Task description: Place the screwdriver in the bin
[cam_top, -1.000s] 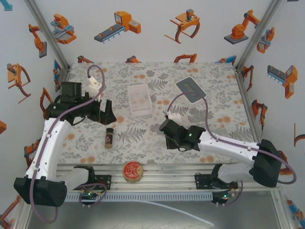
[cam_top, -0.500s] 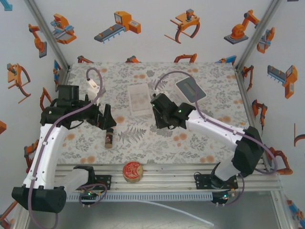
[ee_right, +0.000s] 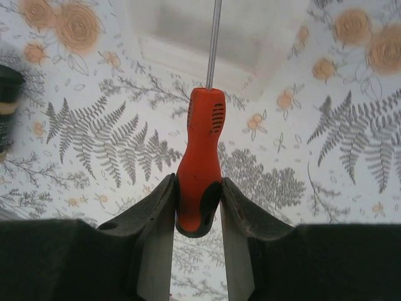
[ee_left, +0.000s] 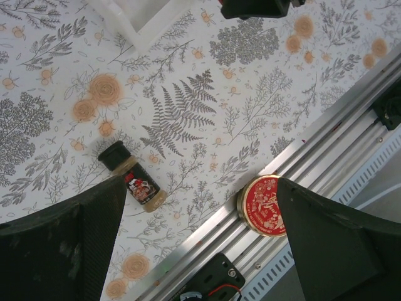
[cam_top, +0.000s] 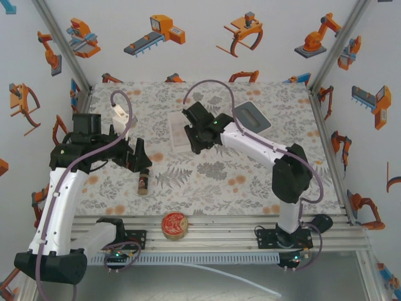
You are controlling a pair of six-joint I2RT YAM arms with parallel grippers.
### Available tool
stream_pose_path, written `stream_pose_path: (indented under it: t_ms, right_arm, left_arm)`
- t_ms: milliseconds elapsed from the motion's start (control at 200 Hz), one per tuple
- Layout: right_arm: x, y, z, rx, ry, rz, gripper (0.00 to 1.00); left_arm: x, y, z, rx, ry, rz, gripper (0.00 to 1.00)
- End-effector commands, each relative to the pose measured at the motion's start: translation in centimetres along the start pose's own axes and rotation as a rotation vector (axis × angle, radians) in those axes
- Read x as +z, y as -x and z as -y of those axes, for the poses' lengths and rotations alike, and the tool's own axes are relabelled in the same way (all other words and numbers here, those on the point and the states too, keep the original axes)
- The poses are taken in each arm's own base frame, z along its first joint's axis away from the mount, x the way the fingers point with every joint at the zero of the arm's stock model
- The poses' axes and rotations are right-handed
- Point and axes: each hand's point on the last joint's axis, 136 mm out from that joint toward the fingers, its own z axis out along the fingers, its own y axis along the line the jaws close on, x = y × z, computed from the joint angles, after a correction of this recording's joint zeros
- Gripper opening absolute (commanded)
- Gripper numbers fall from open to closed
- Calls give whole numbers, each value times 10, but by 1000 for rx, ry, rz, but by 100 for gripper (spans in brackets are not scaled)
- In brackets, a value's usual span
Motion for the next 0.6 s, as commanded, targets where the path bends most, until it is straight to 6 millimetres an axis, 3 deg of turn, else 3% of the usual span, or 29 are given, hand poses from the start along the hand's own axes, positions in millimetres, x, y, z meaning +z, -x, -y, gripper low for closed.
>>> stream_pose_path:
  t_ms: [0, 230, 596]
  right_arm:
    - [1, 9, -2, -86, 23, -17, 26]
    - [19, 21, 9, -89, 11, -33, 26]
    - [38, 38, 6, -195, 18, -58, 26]
  left_arm:
    - [-3, 6, 7, 8, -28, 16, 97]
    - [-1, 7, 5, 3, -27, 11, 97]
    - [1, 12, 1, -12, -21, 8, 97]
